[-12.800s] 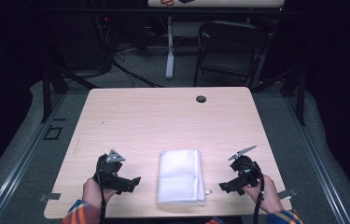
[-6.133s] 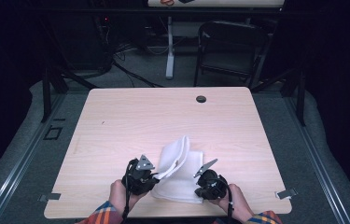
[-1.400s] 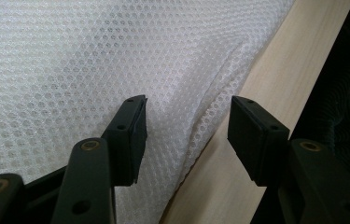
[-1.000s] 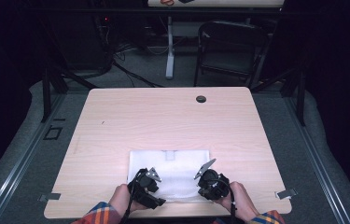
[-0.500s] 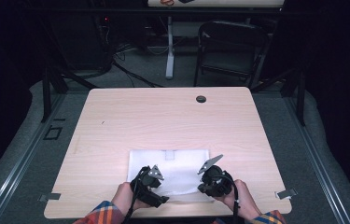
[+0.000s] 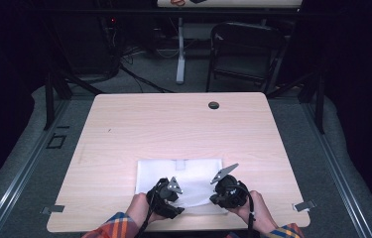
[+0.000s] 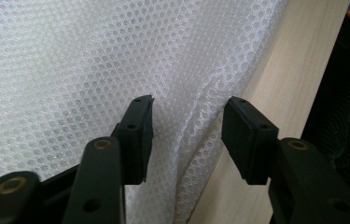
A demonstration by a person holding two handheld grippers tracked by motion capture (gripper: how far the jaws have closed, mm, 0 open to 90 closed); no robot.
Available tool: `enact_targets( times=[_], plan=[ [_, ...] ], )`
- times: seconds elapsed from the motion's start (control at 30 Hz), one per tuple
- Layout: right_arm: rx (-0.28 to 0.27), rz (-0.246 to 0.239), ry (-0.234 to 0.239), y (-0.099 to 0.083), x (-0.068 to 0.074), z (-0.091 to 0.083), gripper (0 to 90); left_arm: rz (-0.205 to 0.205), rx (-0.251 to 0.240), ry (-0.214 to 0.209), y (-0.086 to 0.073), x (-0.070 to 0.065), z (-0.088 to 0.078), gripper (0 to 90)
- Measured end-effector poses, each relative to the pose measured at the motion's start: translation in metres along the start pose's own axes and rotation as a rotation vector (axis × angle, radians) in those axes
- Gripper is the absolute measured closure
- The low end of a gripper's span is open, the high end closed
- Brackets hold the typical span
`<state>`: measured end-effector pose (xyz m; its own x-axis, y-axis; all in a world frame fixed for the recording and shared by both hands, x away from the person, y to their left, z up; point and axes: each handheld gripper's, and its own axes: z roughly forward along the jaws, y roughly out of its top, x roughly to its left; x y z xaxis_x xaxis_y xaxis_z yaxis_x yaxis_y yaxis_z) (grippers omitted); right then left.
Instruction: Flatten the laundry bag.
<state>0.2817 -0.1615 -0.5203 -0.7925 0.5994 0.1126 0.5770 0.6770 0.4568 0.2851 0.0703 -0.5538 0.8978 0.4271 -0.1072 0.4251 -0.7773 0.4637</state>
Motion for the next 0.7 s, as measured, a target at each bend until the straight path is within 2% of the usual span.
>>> enact_targets(
  times=[0.37, 0.57, 0.7],
  plan=[
    [0.026, -0.003, -0.006, -0.0004, 0.0015, 0.0050, 86.8, -0.013, -0.006, 0.022, 0.0011, 0.0031, 0.0015, 76.7],
    [0.023, -0.008, -0.003, -0.0003, 0.0006, 0.0018, 81.6, -0.029, -0.007, 0.009, 0.0021, 0.0048, 0.0015, 81.9],
    [-0.016, -0.008, -0.005, 0.0005, 0.0034, -0.0034, 80.9, -0.033, -0.008, 0.008, 0.0024, 0.0063, 0.0014, 83.6]
  ],
)
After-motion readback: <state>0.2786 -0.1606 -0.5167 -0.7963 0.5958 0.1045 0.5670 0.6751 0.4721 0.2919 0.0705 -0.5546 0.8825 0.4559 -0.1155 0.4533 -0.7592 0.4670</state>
